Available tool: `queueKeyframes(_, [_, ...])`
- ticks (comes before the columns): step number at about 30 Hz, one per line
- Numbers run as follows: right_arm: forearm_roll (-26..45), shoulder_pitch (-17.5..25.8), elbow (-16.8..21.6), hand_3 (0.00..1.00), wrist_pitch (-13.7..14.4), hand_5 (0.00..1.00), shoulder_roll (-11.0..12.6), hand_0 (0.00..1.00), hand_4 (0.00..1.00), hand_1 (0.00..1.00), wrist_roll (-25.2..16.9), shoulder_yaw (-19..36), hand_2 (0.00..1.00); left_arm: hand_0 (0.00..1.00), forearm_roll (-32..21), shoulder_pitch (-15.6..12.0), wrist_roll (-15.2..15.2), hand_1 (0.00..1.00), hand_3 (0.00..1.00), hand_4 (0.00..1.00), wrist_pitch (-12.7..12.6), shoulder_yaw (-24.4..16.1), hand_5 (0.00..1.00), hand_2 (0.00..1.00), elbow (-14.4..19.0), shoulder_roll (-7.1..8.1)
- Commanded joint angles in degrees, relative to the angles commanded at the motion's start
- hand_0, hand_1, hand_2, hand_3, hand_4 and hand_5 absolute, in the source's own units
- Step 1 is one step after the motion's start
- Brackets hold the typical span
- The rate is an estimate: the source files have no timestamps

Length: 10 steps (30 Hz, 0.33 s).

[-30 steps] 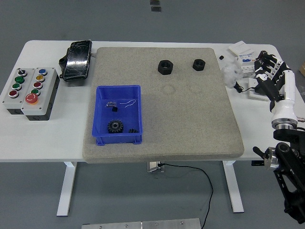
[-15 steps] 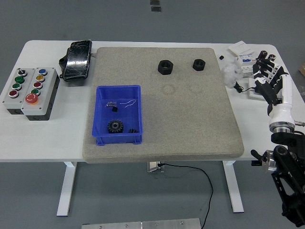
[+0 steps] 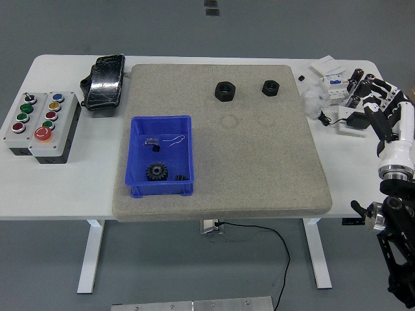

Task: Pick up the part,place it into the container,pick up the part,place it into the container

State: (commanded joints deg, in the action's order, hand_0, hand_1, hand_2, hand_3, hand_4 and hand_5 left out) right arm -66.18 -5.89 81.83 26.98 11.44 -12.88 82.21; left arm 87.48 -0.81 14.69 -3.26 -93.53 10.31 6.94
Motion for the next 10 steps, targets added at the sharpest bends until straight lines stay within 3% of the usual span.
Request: queueKeyframes(10, [0.4,0.3,0.1,0.68,-0.1,0.407,0.3,0.63,0.793,0.673,-0.2,0.1,0.71,0.664,-0.2,0.1,-0.1,0.63,0.602,0.694,0.0,0.2,0.368,0.551,0.0,-0.16])
